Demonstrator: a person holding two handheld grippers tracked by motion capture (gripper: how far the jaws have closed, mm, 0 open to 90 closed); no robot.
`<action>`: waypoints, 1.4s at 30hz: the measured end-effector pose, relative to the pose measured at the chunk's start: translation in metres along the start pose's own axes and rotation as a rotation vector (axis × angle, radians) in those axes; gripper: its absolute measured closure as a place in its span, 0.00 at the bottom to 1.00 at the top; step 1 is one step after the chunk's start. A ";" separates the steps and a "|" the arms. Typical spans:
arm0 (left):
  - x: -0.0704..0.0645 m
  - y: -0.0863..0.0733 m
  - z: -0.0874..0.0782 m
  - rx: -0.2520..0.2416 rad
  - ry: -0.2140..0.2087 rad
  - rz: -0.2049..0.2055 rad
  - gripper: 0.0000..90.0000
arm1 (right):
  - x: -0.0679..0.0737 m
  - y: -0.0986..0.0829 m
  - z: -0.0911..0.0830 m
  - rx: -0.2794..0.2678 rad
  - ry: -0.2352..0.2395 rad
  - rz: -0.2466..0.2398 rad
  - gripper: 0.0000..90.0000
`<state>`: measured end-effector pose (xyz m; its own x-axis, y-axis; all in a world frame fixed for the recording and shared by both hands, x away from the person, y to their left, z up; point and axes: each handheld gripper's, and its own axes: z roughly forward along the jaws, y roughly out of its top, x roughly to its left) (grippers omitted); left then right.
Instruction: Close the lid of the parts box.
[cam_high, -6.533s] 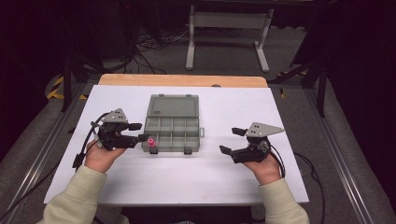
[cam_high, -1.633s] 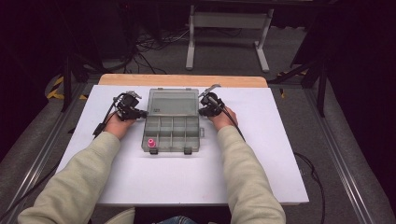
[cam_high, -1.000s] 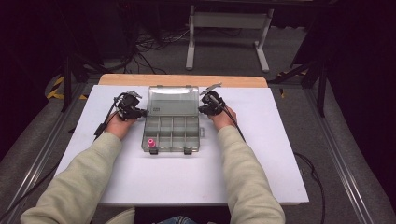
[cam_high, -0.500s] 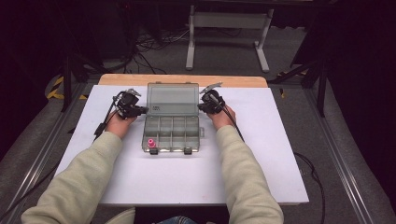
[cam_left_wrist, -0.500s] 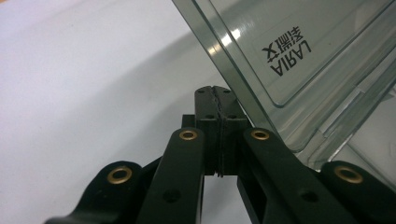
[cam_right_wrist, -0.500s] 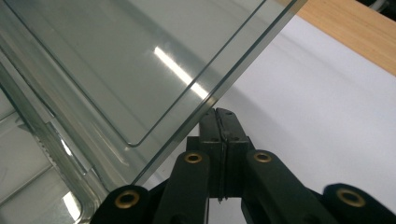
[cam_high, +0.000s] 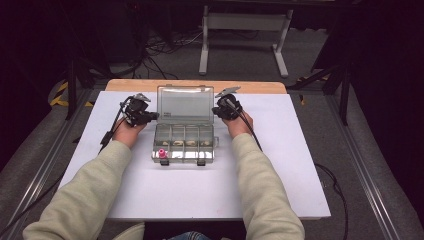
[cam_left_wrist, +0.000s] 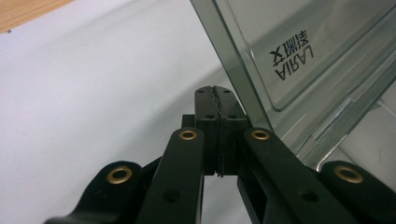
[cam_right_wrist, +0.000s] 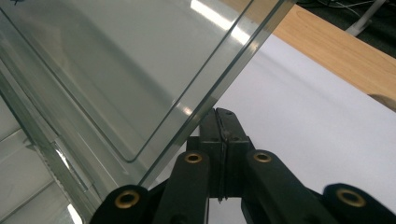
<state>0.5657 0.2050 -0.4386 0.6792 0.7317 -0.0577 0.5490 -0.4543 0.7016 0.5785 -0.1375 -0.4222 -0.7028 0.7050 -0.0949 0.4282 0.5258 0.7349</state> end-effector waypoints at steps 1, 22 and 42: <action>0.000 0.000 0.000 -0.002 0.002 0.001 0.99 | 0.000 0.000 0.000 -0.003 -0.002 0.002 1.00; -0.002 0.001 -0.008 -0.031 0.000 -0.001 0.99 | 0.004 0.005 -0.011 -0.066 0.012 -0.011 1.00; -0.008 0.004 -0.019 -0.052 -0.006 0.019 0.98 | 0.012 0.006 -0.031 -0.114 0.049 -0.038 1.00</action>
<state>0.5530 0.2068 -0.4215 0.6922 0.7201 -0.0487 0.5101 -0.4404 0.7388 0.5549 -0.1410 -0.3982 -0.7455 0.6599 -0.0937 0.3347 0.4923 0.8035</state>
